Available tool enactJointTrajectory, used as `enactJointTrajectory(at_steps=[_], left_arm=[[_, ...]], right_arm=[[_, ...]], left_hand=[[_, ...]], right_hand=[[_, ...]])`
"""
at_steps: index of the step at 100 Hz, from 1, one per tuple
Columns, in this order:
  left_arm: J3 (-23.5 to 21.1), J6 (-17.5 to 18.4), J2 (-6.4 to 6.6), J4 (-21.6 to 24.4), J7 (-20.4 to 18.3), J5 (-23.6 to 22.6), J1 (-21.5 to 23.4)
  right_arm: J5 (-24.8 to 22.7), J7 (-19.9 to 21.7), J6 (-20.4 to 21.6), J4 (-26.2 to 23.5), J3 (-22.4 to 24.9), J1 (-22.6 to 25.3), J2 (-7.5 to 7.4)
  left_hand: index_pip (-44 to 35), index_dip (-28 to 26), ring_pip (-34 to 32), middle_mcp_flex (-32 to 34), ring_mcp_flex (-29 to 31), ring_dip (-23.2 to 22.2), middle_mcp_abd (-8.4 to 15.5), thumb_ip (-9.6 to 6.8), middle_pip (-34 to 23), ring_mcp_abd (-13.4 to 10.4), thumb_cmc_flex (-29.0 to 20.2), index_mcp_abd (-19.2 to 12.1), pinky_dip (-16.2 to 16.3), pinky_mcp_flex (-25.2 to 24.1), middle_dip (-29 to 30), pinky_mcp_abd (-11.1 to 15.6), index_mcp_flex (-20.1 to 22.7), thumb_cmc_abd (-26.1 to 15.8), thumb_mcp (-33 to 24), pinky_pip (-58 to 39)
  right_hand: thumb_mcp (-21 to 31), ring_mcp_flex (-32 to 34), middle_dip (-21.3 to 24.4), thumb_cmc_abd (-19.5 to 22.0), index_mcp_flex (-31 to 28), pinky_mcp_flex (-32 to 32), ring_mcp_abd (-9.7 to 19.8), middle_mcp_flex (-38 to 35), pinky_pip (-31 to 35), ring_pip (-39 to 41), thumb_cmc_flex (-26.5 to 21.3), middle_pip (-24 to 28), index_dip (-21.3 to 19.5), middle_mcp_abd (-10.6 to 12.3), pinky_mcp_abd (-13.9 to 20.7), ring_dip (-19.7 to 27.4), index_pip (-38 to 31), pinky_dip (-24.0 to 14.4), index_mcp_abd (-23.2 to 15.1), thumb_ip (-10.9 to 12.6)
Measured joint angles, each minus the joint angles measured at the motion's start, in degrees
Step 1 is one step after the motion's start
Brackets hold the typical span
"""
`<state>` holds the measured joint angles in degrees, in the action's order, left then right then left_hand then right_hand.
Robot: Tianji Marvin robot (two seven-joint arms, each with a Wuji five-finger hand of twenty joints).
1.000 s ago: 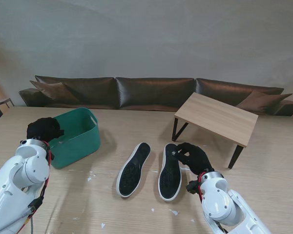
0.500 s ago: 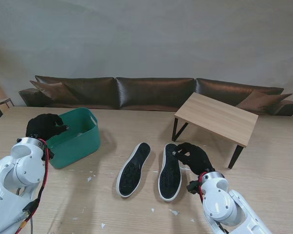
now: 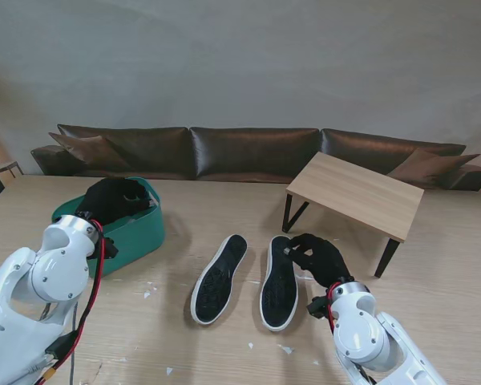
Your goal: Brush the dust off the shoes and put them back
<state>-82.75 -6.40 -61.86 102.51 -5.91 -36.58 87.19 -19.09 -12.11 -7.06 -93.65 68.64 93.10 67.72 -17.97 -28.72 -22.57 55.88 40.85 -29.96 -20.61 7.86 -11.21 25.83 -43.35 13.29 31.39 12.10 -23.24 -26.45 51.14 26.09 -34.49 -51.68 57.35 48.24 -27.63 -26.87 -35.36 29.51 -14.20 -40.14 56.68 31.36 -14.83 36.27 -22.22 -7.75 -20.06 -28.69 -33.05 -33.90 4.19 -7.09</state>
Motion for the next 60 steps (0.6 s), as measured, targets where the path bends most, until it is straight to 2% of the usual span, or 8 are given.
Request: enactJointTrajectory(at_steps=[9,12,26,38,49,60], left_arm=[[2.08,-0.17,0.17,1.25,-1.9,1.24,-0.69],[2.8,-0.2,0.22,1.57,-2.37,1.41,-0.9],[6.26,-0.85,0.35,2.17,-3.31,3.42,-1.77],[9.2,-3.4,0.36,2.18,-4.45,6.82,-2.48],[11.96,-6.32,0.33,1.73,-5.15,10.89,-3.42],[14.68,-7.2,0.25,0.23,-5.73,11.36,-4.78]], right_arm=[[0.0,-0.18,0.14,0.08,0.05,-0.03,0.01],[0.0,-0.25,0.19,0.12,0.07,-0.05,0.02],[0.01,-0.27,0.08,-0.14,0.38,0.1,0.03],[-0.03,-0.2,-0.14,-0.79,0.65,0.41,0.01],[-0.09,-0.32,-0.21,-0.98,0.7,0.46,0.01],[-0.11,-0.48,-0.28,-1.06,0.83,0.47,0.03]], left_hand=[[0.36,0.28,0.03,-0.59,-1.1,0.0,-0.35,0.0,0.45,0.12,1.14,0.2,0.21,-0.26,0.13,0.0,-0.04,0.08,0.92,0.04],[0.48,0.29,0.03,-0.95,-1.04,0.0,-0.39,0.0,0.45,0.12,0.63,0.48,0.62,-0.27,0.13,0.0,-0.04,-1.16,1.85,0.05],[1.66,1.0,0.03,-1.11,-1.04,0.0,-0.64,0.0,0.45,0.14,0.66,0.79,1.99,-0.37,-0.28,0.01,-0.25,-2.28,4.28,0.08],[3.0,1.94,0.06,-2.0,-2.05,-0.57,-1.62,0.0,1.08,0.26,0.6,2.06,2.88,-0.86,-0.9,0.02,-2.22,-2.99,6.86,0.15],[3.77,2.35,0.04,-2.6,-2.85,-0.63,-2.35,0.0,0.61,1.02,0.59,3.15,3.52,-1.91,-1.0,0.03,-2.35,-3.65,7.92,0.58],[4.52,2.81,0.04,-4.08,-4.37,-0.7,-2.73,0.0,1.26,1.52,0.63,3.37,3.6,-2.53,-1.01,0.06,-3.72,-3.81,9.26,0.61]], right_hand=[[0.0,0.0,0.0,0.0,0.0,0.0,-0.01,0.0,0.0,0.0,0.0,0.0,0.0,-0.01,0.0,0.0,0.0,0.0,0.0,0.0],[0.0,0.0,0.0,0.0,0.0,0.0,-0.01,0.0,0.0,0.0,0.0,0.0,0.0,-0.02,0.0,0.0,0.0,0.0,0.0,0.0],[0.0,0.0,0.0,0.0,0.0,0.0,-0.01,0.0,0.0,0.0,0.0,0.0,0.0,-0.03,0.0,0.0,0.0,0.0,0.0,0.0],[0.0,0.0,0.0,0.0,0.0,0.0,-0.02,0.0,0.0,0.0,0.0,0.0,0.0,-0.04,0.0,0.0,0.0,0.0,0.0,0.0],[0.0,0.0,0.0,0.0,0.0,0.0,-0.02,0.0,0.0,0.0,0.0,0.0,0.01,-0.04,0.0,0.0,0.0,0.0,0.0,0.0],[0.0,0.0,0.0,0.0,0.0,0.0,-0.03,0.0,0.0,0.0,0.0,0.0,0.01,-0.04,0.0,0.0,0.0,0.0,0.0,0.0]])
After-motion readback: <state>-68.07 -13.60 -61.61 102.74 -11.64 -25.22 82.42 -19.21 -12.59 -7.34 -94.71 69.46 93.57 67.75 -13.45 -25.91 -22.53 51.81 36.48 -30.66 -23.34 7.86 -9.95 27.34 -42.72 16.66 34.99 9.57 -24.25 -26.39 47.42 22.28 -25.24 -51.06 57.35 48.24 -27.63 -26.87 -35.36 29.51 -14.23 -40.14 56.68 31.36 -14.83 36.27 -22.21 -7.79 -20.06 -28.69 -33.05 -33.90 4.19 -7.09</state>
